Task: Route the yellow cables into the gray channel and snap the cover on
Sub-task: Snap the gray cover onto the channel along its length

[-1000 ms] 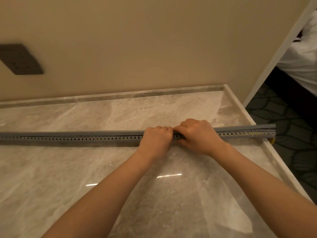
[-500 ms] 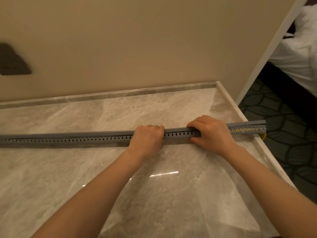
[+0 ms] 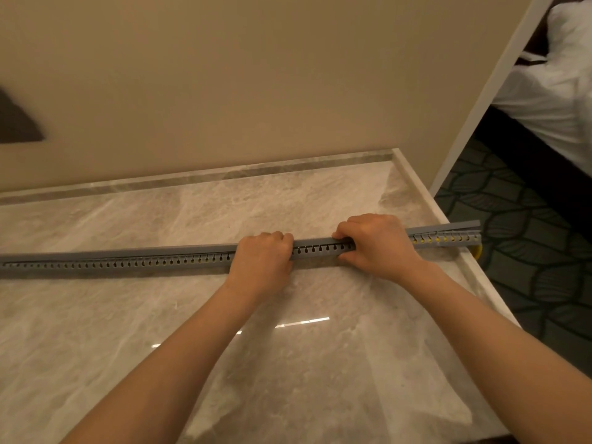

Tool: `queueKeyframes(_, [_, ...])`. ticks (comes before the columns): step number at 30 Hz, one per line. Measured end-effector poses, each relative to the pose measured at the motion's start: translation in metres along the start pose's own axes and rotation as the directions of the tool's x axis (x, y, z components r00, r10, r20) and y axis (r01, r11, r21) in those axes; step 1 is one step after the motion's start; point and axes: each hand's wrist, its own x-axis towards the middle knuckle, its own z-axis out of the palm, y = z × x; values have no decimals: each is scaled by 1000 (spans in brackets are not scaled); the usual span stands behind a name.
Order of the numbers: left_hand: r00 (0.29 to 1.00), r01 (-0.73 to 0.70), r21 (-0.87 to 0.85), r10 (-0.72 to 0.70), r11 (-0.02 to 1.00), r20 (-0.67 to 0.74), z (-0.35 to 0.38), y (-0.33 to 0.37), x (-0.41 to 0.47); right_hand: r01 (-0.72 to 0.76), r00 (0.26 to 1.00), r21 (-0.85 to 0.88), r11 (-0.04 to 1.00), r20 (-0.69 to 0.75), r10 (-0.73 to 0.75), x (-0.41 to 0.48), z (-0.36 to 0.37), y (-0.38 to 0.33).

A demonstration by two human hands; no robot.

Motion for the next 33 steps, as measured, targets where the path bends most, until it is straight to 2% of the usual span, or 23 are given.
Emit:
queueKeyframes(3, [1000, 8, -4, -8, 1000, -8, -1, 11, 5, 5, 1000, 0, 1000, 13, -5, 1, 0, 2])
queueKeyframes(9, [999, -14, -146, 7, 989, -52, -3, 53, 21, 4, 1000, 24, 1000, 20, -4, 0, 0, 5])
queueKeyframes(11, [999, 15, -139, -21, 990, -46, -2, 55, 25, 6, 1000, 19, 1000, 25, -6, 1, 1, 7])
queueKeyframes(14, [1000, -10, -65, 9, 998, -15, -1, 53, 28, -7, 1000, 29, 1000, -2, 7, -2, 4, 7])
queueKeyframes(17, [999, -45, -25, 45, 999, 10, -3, 52, 29, -52, 999, 99, 994, 9, 52, -12, 5, 6])
queueKeyframes(22, [997, -71, -42, 73, 997, 25, -1, 49, 31, -46, 997, 215, 975, 68, 32, -21, 3, 8])
queueKeyframes(28, [992, -120, -34, 121, 992, 23, -1, 45, 32, -146, 989, 118, 982, 42, 142, -30, -2, 13])
queueKeyframes(33, [995, -89, -70, 92, 994, 46, -2, 47, 34, -266, 964, 42, 963, 2, 266, -39, -12, 26])
